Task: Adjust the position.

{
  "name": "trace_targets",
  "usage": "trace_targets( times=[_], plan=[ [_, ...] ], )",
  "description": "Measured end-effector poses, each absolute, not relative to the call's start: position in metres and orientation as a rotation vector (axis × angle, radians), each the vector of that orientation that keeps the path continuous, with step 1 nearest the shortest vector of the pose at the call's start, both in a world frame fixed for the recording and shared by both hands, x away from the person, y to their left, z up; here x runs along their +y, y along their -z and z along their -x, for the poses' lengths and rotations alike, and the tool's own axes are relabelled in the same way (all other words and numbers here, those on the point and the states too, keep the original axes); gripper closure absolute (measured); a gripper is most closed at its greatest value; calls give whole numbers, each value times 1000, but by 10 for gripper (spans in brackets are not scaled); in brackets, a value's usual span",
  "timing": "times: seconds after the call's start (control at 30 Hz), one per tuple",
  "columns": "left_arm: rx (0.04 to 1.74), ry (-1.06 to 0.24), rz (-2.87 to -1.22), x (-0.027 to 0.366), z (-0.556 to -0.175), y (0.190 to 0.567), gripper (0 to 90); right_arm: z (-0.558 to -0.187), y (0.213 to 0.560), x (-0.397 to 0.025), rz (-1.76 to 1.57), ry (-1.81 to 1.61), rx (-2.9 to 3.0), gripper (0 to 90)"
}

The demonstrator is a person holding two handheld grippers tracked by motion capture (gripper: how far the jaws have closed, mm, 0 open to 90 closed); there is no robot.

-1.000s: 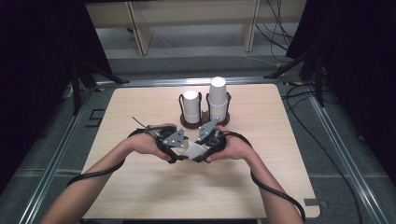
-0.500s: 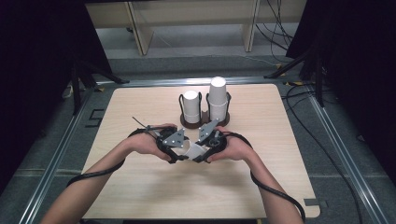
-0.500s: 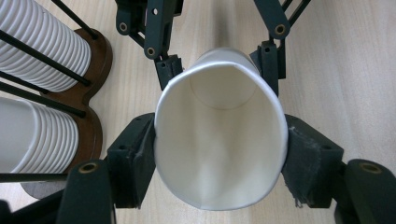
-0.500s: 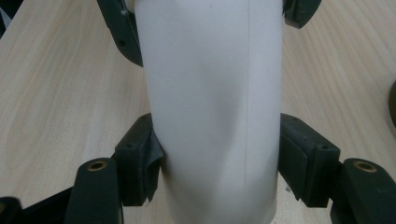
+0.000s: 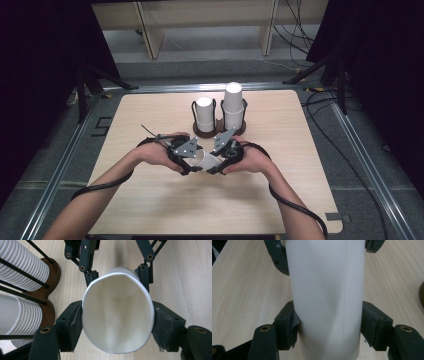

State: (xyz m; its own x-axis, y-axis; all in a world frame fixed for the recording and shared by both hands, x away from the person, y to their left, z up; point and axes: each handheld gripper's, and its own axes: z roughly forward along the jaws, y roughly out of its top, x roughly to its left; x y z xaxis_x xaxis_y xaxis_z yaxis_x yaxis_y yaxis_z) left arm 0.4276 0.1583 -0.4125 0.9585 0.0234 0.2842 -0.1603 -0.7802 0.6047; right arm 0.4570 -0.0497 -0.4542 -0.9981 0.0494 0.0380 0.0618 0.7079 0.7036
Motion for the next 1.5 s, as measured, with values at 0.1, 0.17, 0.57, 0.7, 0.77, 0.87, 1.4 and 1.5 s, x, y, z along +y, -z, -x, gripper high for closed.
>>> trace_targets(
  times=[0.1, 0.17, 0.57, 0.7, 0.77, 0.87, 1.4, 1.5],
  plan=[
    [-80, -358, -2430, 158, -428, 413, 253, -457, 455, -50, 97, 1185, -2896, 371],
    [-97, -383, -2432, 160, -429, 411, 211, -454, 455, -52, 155, 1179, -2888, 371],
    [1, -425, -2332, 166, -427, 410, 134, -449, 461, -64, 235, 1321, -2912, 368],
    [36, -444, -2313, 170, -429, 408, 132, -448, 463, -69, 256, 1392, -2917, 368],
    [54, -445, -2290, 170, -429, 409, 130, -447, 464, -71, 284, 1419, -2931, 368],
    [92, -456, -2260, 174, -429, 408, 130, -444, 465, -75, 344, 1466, -2917, 368],
    [326, -479, -2071, 190, -427, 421, 114, -425, 467, -98, 708, 1719, -2933, 362],
    [347, -483, -2041, 192, -424, 423, 112, -423, 468, -104, 788, 1767, -2912, 361]
  ],
)
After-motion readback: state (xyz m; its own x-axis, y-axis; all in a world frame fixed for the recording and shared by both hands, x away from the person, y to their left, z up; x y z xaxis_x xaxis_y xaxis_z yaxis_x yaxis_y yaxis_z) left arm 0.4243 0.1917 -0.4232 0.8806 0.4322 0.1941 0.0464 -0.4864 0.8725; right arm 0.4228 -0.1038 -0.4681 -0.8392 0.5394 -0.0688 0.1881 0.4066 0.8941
